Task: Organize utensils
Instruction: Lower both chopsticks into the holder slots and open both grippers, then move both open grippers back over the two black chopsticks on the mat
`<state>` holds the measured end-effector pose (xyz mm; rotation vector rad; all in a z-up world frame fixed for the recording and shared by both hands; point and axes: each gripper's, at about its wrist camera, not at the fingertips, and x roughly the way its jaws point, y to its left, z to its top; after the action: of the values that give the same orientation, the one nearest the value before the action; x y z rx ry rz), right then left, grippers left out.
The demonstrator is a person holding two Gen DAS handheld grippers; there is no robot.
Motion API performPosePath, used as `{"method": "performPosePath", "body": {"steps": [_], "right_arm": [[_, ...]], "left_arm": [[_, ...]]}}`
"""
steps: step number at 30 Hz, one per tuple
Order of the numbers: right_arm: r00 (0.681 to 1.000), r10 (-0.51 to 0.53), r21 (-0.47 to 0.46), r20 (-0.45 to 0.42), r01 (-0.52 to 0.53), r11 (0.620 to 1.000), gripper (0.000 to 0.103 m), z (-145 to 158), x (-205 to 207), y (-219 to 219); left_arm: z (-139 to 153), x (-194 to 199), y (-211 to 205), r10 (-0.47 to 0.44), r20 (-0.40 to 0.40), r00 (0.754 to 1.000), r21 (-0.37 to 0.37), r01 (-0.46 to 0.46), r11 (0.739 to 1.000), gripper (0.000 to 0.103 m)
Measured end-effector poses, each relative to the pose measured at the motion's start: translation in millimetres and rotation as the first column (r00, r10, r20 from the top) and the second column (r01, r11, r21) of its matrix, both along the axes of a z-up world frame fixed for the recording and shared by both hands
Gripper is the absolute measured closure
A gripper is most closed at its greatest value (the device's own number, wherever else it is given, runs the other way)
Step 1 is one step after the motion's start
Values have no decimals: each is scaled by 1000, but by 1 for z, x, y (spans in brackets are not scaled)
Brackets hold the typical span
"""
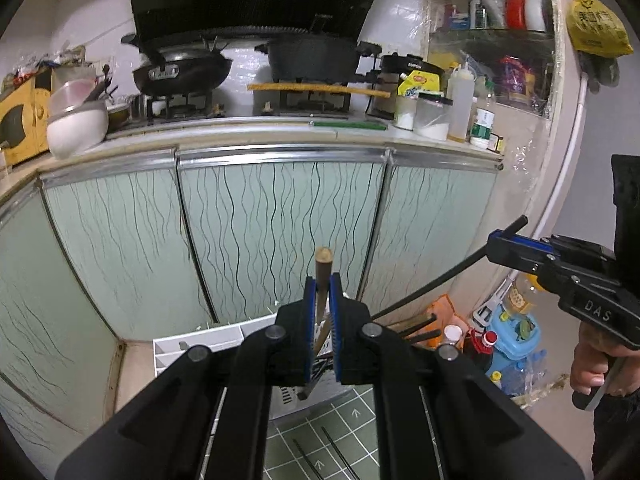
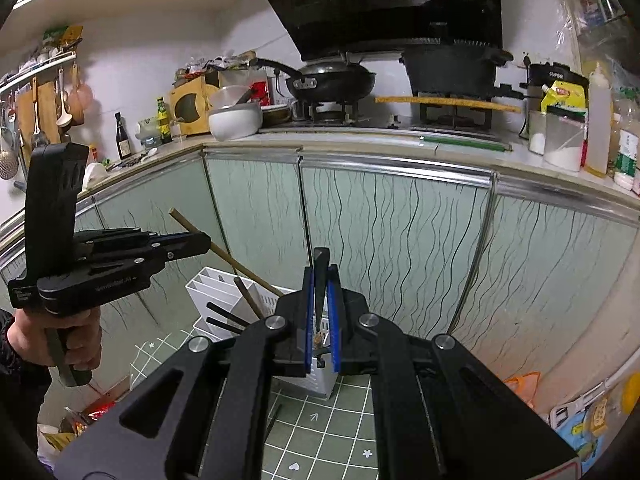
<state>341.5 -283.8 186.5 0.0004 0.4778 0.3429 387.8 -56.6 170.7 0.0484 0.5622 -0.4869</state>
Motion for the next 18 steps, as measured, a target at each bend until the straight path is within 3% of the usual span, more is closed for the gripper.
{"method": "performPosePath", "body": {"steps": [8,9,10,11,12,14,16,18], "right_arm": [[999,26,2,-47,-26,1000,97,-23,21,9],[998,20,0,-52,-21,1000,93,-26,23,9],[999,4,-7,-49,-4,1000,67,-29,25,8],[999,-10,-17,-47,9,1000,48,-30,26,7],[999,-23,-23,-44,22,999,21,-31,26,6],[999,-43,-20,-22,42,999,20,-32,22,1],[997,-75,-22,-24,74,997,7,-33,17,-4],[996,-84,-22,-18,83,996,7,-35,11,-7]], "left_arm": [[-19,10,5,-8,-38,999,25,9,1000,94],[-20,10,5,-2,-34,999,39,3,999,79],[-22,10,4,12,-34,999,63,-10,998,61],[-24,9,5,27,-33,999,82,-25,996,17],[-24,6,8,45,-11,999,94,-44,995,4],[-24,-3,14,49,27,998,96,-52,994,4],[-25,-6,18,61,19,998,99,-63,993,4],[-28,-10,22,64,3,998,100,-64,993,4]]}}
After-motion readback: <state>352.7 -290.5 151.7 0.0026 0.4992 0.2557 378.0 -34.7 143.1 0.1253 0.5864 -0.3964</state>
